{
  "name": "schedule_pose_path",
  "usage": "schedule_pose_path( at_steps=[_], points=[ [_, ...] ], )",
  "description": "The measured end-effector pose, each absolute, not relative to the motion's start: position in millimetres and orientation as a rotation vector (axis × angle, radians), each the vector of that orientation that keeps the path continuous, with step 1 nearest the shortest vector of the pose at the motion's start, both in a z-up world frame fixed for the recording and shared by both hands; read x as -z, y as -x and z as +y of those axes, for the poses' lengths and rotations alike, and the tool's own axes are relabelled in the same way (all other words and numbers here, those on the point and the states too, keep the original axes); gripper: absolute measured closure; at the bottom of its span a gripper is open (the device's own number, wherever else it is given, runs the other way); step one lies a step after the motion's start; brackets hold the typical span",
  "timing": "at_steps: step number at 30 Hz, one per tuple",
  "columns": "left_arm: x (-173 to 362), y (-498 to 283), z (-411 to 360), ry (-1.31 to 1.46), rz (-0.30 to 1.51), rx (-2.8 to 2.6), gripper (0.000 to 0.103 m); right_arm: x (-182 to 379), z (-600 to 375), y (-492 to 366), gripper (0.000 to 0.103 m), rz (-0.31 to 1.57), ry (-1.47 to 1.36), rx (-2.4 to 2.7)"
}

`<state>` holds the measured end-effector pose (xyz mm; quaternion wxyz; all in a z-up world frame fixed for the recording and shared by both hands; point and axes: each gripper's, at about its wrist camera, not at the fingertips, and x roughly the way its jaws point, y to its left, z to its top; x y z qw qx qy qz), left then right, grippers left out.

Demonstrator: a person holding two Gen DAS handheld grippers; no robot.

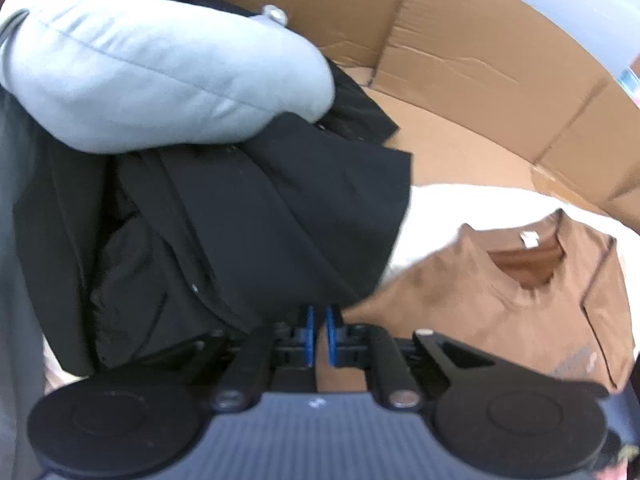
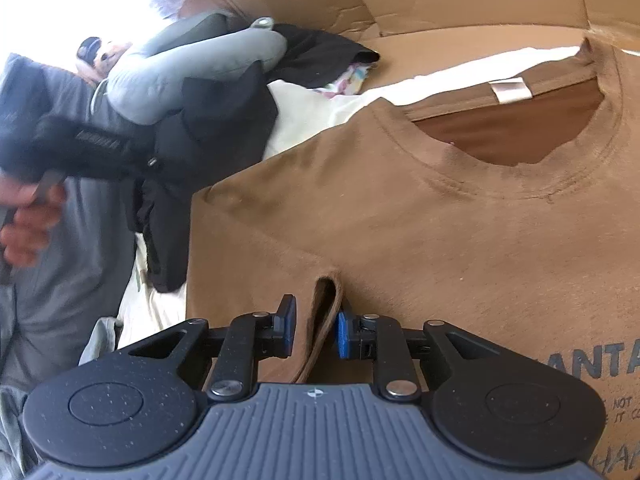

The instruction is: Fold clothes

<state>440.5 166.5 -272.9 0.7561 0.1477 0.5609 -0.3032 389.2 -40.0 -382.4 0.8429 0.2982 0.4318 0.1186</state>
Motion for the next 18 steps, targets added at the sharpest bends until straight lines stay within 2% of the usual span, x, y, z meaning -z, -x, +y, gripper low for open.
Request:
schedule_pose_path(
  at_steps=[5, 7, 8, 9, 18],
  points=[
    [286.2, -421.2, 152.4, -0.344, 1.265, 0.710, 0.103, 390.4, -45.1, -394.1, 0.084, 0.930, -0.664, -0.228],
    [294.3, -417.9, 149.1, -0.351, 1.280, 0.711, 0.103, 393.0, -46.2, -395.4, 0.092, 0.939, -0.667, -0.224],
    [298.5, -417.5, 147.3, -0.354, 1.284, 0.705, 0.103, 393.6, -46.8, -396.1, 0.100, 0.941, -0.671, -0.224],
    [302.3, -417.3, 146.2, -0.352, 1.283, 0.697, 0.103, 393.7, -47.9, -396.5, 0.102, 0.942, -0.677, -0.225],
    [321.3, -436.9, 150.3, -0.342, 1.227, 0.597, 0.101, 393.0, -57.5, -398.1, 0.102, 0.927, -0.709, -0.222]
  ],
)
